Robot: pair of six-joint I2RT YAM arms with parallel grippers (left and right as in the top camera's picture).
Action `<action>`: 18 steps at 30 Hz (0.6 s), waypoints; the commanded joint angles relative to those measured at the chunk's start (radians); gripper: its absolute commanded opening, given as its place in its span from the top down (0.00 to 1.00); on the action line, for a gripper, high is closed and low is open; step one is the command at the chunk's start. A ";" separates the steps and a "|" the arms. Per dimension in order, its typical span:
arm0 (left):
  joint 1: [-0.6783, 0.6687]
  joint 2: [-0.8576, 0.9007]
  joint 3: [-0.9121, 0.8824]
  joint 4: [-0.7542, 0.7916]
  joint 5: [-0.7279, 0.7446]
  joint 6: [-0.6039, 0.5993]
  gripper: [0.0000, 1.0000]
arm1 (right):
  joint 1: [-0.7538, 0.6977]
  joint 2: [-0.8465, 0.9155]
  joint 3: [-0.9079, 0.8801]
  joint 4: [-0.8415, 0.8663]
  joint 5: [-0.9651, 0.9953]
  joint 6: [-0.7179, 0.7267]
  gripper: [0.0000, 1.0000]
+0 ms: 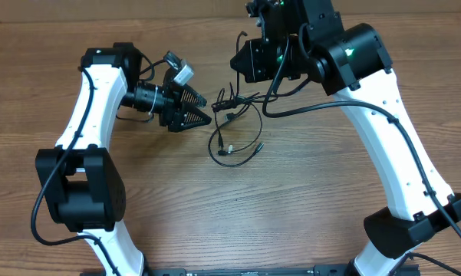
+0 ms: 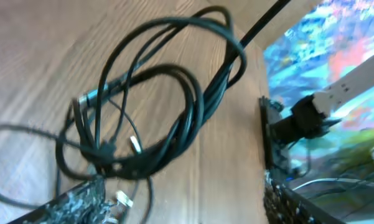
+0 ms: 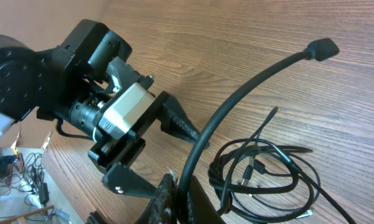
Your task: Untangle cables
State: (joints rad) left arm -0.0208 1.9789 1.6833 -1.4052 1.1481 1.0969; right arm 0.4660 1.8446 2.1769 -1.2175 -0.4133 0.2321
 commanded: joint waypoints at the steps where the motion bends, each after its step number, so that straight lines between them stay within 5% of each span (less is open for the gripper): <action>1: -0.050 -0.031 0.027 0.056 0.050 0.078 0.09 | -0.005 -0.040 0.037 0.003 -0.008 0.007 0.96; 6: -0.129 -0.031 0.027 0.198 -0.002 0.027 0.05 | -0.005 -0.040 0.037 0.001 -0.037 0.007 0.96; 9: -0.166 -0.029 0.027 0.255 -0.082 -0.034 0.15 | -0.005 -0.040 0.037 -0.004 -0.037 0.007 0.96; 14: -0.196 -0.029 0.027 0.239 -0.153 -0.047 0.91 | -0.016 -0.040 0.037 -0.003 -0.037 0.008 0.96; 18: -0.170 -0.029 0.027 0.220 -0.161 -0.063 0.96 | -0.076 -0.040 0.037 -0.004 -0.032 0.085 0.96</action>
State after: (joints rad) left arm -0.2153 1.9766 1.6897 -1.1748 1.0157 1.0538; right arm 0.4473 1.8446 2.1769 -1.2263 -0.4404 0.2508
